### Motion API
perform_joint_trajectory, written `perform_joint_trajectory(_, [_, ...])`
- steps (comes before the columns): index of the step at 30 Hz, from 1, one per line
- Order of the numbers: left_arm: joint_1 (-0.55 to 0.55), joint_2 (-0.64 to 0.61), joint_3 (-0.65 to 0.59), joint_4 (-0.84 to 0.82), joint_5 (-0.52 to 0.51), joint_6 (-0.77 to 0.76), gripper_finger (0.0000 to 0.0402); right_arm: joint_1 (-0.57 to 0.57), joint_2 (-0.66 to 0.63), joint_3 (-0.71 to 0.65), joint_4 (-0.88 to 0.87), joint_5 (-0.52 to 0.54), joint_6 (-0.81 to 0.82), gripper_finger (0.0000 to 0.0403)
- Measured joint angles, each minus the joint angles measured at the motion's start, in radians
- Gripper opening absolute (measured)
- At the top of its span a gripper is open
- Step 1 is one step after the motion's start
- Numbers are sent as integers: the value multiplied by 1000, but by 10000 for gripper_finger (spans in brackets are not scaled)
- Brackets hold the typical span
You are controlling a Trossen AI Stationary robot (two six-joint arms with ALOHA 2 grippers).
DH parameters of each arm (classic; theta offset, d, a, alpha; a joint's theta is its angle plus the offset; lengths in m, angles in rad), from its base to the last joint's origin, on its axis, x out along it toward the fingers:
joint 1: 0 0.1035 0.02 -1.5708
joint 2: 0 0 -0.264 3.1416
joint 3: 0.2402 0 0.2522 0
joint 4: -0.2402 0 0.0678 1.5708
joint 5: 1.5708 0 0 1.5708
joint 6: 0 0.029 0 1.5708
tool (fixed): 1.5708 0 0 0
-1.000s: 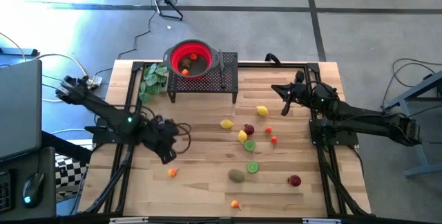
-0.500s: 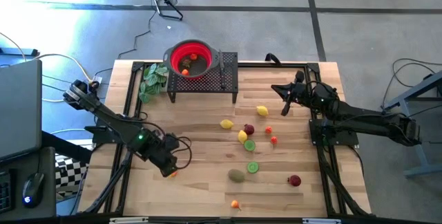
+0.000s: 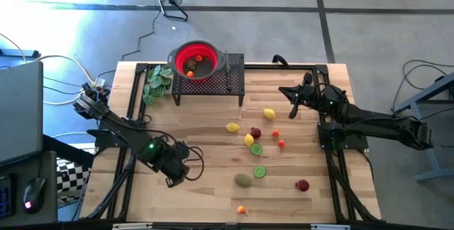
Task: Pick & Place Fruit
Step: Put the orange pear into the red strainer bowl on the shelf
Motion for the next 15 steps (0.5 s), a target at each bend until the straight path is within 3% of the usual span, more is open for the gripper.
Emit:
perform_joint_trajectory(11, [0,12,10,25,15,-10,0,0,0,0,-6,0,25,3])
perform_joint_trajectory(15, [0,12,10,27,9,59,9,0,0,0,-8,0,27,3])
